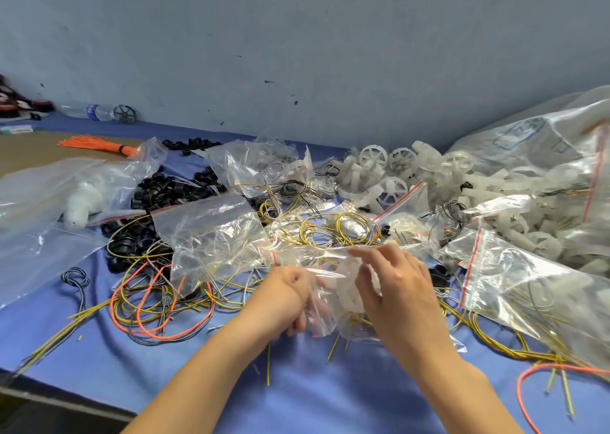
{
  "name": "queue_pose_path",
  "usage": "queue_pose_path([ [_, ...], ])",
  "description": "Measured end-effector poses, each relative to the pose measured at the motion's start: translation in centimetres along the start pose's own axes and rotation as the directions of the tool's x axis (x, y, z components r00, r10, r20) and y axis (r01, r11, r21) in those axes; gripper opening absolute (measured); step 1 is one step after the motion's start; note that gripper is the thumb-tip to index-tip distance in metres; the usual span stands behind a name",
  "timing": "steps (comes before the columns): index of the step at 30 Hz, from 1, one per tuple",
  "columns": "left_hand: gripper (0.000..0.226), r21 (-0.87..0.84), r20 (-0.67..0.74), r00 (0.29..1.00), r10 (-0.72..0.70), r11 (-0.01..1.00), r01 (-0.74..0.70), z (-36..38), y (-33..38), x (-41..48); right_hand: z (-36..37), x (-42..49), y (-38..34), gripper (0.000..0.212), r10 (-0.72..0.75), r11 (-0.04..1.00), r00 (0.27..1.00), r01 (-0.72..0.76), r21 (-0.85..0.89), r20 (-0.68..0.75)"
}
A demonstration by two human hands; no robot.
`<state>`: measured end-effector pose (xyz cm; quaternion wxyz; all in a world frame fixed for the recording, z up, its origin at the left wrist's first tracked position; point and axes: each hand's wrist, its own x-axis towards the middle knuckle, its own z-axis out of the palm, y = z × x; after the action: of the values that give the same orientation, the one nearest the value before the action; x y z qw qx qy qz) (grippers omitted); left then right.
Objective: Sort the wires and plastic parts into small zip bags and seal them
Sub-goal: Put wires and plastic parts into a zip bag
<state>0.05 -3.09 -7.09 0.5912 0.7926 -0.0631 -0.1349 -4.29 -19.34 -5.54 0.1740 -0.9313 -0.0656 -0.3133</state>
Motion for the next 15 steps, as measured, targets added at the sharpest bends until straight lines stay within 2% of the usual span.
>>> queue_pose_path([
  [5, 0.034, -0.295, 0.064, 0.996, -0.069, 0.952, 0.085, -2.4, 0.6, 0.0, 0.5, 0.1, 1.3, 0.037, -0.023, 0.994, 1.0, 0.024, -0.109, 0.01],
  [8, 0.042, -0.407, 0.206, 0.977, 0.05, 0.913, 0.039, -2.8, 1.4, -0.8, 1.0, 0.2, 1.6, 0.039, -0.018, 0.99, 1.0, 0.016, -0.138, -0.01],
  [10, 0.037, -0.326, 0.285, 0.953, 0.101, 0.945, -0.003, -2.3, 1.6, -1.6, 1.2, 0.2, 1.8, 0.039, -0.014, 0.989, 1.0, 0.013, -0.146, -0.011],
  [13, 0.026, 0.011, 0.196, 0.963, 0.183, 0.982, -0.189, -0.8, 0.9, -2.7, 1.4, 0.4, 1.9, 0.04, -0.012, 0.987, 1.0, 0.009, -0.161, -0.019],
  [15, 0.03, 0.103, 0.132, 0.958, 0.256, 0.957, -0.27, -0.2, 0.4, -3.1, 1.6, 0.4, 2.1, 0.041, -0.016, 0.984, 1.0, 0.011, -0.178, -0.026],
])
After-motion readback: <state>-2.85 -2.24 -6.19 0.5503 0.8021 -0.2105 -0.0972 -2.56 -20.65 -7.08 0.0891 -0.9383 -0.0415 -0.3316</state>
